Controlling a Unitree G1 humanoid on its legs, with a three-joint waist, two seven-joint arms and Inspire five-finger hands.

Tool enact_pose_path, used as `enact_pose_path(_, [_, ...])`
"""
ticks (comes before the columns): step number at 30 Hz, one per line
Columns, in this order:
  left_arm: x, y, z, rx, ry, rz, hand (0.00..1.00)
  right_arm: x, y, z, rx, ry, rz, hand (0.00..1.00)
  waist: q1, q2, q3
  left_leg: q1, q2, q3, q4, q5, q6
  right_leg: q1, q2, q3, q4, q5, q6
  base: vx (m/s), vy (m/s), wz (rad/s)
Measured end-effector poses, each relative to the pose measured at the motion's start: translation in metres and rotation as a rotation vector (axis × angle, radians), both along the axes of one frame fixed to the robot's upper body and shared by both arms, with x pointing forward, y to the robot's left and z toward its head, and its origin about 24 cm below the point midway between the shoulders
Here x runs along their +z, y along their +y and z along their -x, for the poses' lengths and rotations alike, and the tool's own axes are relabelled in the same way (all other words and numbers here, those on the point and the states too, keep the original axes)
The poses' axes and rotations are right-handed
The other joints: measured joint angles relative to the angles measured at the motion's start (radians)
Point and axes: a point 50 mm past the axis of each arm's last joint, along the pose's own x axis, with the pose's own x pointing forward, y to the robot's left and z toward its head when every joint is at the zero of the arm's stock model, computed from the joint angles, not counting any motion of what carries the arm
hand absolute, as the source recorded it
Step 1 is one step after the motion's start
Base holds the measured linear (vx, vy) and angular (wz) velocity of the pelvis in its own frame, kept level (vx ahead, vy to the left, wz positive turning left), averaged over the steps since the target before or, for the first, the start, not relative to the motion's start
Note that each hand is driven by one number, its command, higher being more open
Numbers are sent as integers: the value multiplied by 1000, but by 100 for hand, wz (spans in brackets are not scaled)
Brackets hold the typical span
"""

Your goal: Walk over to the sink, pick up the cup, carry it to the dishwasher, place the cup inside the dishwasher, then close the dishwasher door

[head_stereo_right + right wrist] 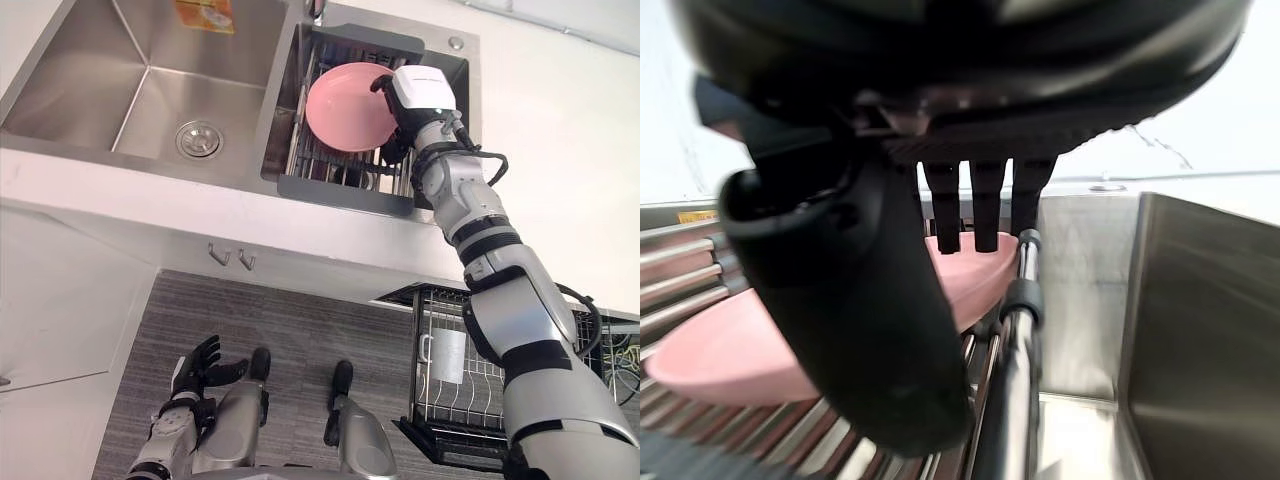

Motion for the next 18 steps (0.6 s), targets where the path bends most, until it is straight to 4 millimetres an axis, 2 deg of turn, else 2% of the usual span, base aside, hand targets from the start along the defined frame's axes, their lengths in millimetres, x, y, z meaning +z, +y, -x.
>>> enact_pose_path(6, [2, -1, -3, 8, -15, -4, 90, 19, -6, 4, -18, -123, -78, 30, 1, 10, 16, -4, 0, -6, -1, 0, -1, -1, 1, -8, -1, -2, -1, 5, -5, 2])
enact_pose_path(8, [2, -1, -3, 10, -15, -4, 90, 26, -2, 8, 8, -161, -97, 30, -1, 12, 17, -3, 1, -5, -2, -1, -3, -1, 1, -11, -1, -2, 0, 32, -5, -1])
enact_pose_path(18, [0, -4, 1, -5, -7, -11, 90, 4, 17, 40, 168, -257, -80, 30, -41, 12, 17, 47, 4, 3, -2, -8, -5, 42, 2, -16, 8, -13, -7, -6, -3, -2])
